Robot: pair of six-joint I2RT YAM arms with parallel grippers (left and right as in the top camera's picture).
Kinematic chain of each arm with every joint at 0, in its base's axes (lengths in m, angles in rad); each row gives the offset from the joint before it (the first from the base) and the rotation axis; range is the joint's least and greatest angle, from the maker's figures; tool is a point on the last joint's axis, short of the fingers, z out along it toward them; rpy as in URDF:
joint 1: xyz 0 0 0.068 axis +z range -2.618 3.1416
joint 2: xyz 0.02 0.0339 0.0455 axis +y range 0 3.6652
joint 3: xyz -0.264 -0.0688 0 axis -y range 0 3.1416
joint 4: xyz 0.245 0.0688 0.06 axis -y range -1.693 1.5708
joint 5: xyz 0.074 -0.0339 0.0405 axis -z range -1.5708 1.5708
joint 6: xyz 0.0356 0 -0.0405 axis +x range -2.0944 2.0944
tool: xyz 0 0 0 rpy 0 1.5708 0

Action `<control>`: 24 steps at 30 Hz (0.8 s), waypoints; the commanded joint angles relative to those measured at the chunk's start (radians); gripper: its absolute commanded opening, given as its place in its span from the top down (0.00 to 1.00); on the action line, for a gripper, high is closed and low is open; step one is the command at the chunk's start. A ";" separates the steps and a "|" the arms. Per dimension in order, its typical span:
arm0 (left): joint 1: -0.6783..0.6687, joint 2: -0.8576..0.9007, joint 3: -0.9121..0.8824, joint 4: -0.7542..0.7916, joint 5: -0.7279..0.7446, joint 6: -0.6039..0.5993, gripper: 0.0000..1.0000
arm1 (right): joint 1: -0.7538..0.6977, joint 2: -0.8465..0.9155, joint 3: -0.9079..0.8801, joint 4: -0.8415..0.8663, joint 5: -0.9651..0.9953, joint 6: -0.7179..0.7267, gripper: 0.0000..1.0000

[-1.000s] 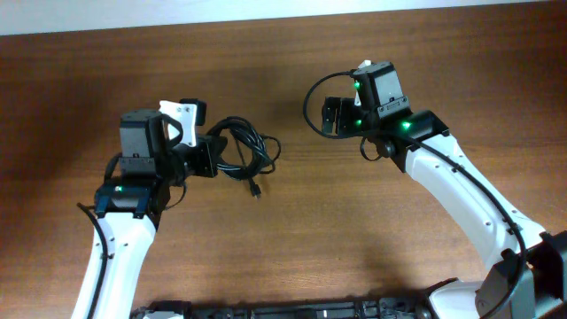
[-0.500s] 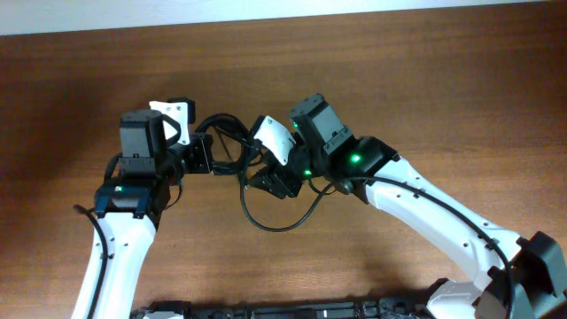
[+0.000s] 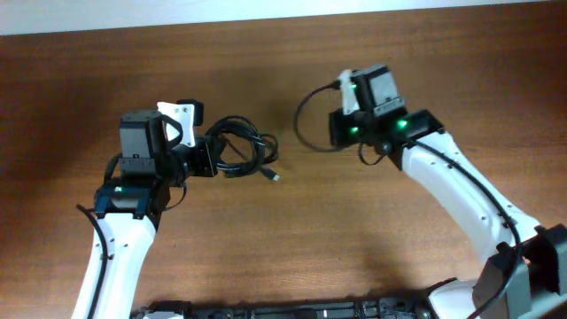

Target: Untangle cables

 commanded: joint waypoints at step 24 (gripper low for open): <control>0.004 -0.017 0.007 -0.035 0.255 0.014 1.00 | 0.137 0.031 0.000 0.399 -0.016 0.008 0.96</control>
